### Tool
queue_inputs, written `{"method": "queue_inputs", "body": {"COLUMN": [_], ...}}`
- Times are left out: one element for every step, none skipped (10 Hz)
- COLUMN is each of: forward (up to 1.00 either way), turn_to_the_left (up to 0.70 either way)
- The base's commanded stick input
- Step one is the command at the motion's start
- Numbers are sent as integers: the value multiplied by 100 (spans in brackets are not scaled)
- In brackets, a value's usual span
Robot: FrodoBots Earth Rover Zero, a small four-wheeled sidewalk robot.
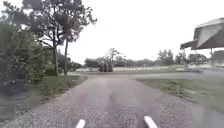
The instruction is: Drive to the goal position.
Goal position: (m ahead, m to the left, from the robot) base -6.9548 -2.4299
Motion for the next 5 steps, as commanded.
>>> {"method": "queue_inputs", "body": {"forward": [70, 70, 70, 70, 70], "turn_to_the_left": [0, 0, 0, 0, 0]}}
